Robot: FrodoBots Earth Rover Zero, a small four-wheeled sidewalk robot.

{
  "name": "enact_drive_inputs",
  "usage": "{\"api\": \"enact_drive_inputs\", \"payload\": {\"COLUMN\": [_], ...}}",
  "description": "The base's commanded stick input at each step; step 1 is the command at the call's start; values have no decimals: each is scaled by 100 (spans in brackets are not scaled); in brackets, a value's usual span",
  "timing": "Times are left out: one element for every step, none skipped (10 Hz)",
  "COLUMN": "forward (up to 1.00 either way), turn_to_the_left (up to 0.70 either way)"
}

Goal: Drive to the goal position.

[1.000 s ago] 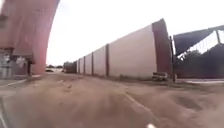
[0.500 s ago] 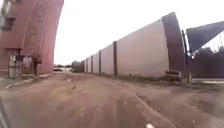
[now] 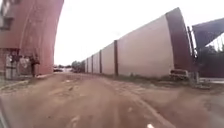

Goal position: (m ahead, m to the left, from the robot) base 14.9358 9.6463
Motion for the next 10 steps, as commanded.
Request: {"api": "enact_drive_inputs", "payload": {"forward": [70,70,70,70,70,70,70,70,70,70], "turn_to_the_left": [0,0,0,0,0,0,0,0,0,0]}}
